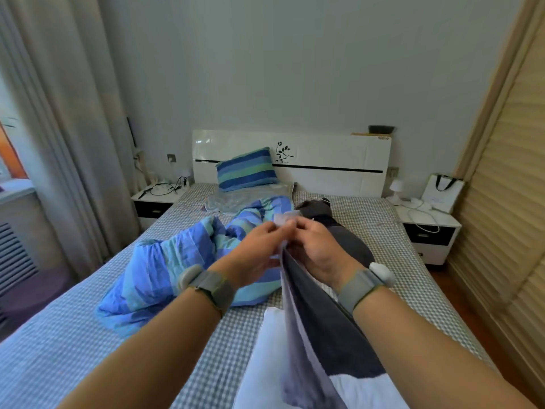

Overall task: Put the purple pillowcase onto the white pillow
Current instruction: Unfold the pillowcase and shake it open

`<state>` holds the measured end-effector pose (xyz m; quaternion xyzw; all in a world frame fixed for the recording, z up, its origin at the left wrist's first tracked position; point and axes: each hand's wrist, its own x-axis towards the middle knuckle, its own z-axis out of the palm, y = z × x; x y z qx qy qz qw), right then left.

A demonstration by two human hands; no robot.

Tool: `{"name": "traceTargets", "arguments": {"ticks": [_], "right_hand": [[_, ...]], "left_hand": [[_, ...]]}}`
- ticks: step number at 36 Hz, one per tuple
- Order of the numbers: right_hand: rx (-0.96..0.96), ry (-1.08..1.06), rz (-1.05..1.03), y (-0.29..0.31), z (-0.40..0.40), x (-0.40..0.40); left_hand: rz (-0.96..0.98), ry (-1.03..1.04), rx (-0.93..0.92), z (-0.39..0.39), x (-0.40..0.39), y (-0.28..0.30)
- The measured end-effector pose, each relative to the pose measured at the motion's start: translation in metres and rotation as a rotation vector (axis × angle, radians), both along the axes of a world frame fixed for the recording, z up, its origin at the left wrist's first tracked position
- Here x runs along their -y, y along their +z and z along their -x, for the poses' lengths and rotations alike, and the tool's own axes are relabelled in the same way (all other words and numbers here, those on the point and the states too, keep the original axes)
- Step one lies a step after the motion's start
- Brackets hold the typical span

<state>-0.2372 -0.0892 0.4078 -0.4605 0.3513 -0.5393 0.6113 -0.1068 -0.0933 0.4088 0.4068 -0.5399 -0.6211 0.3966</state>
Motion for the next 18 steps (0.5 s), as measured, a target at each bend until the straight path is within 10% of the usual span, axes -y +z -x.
{"name": "traceTargets", "arguments": {"ticks": [6,13,18], "right_hand": [[0.052,0.137,-0.110,-0.009,0.026,0.005],[-0.481,-0.433,0.064,-0.021,0.038,0.011],[-0.485,-0.335,0.009,-0.033,0.050,0.007]], "left_hand": [[0.076,-0.105,-0.275,0.006,-0.005,-0.027],[-0.195,0.065,-0.184,0.024,-0.007,-0.019],[-0.283,0.035,-0.188,0.028,-0.002,-0.022]]}}
